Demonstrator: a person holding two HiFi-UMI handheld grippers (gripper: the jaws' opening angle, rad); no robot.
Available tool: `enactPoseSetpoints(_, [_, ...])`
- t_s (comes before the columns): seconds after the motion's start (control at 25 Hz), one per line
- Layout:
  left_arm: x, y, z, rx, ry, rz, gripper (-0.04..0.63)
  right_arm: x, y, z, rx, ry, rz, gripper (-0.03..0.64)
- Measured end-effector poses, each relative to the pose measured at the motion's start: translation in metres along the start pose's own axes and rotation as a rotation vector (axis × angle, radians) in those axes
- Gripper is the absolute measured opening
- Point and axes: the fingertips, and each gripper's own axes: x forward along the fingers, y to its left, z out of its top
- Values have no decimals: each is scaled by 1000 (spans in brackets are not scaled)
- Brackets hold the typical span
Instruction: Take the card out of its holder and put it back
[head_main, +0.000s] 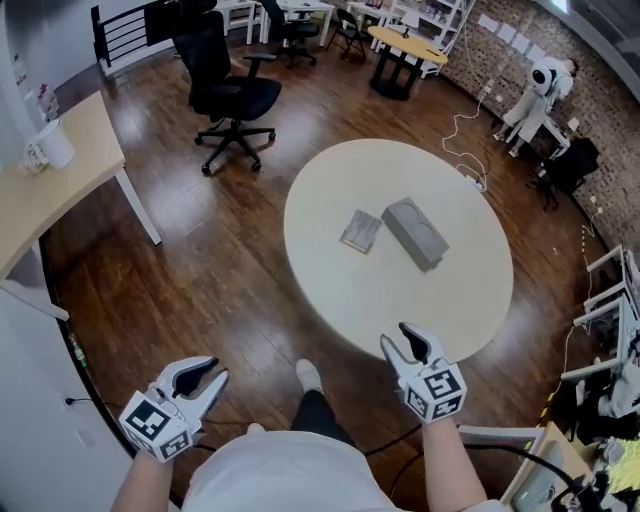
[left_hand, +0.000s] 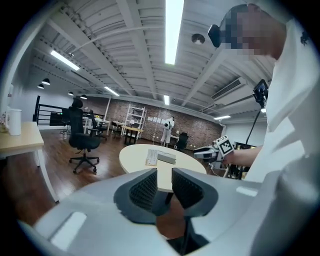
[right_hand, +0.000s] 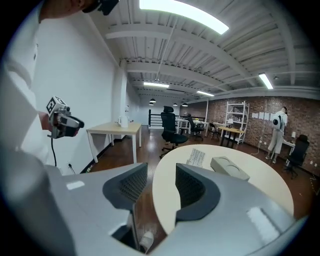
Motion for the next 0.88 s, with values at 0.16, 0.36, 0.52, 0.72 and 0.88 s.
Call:
enactPoseSetpoints(0.16, [-29, -21, -17, 1, 20, -65, 94, -78, 63, -32, 35, 44, -23, 175])
enactPoseSetpoints(0.36, [-49, -50, -43, 25, 58, -142, 94, -127, 130, -54, 53, 68, -22, 172])
enactPoseSetpoints(0.52, [-51, -79, -54, 53, 66, -185, 94, -155, 157, -59, 41, 66, -23, 170])
enactPoseSetpoints(0.72, [-41, -125, -59, 83, 61, -250, 94, -194, 163, -63, 38, 53, -58, 169])
enactPoseSetpoints(0.88, [-37, -165, -62, 111, 65, -292, 94, -231, 172, -75, 43, 36, -69, 167])
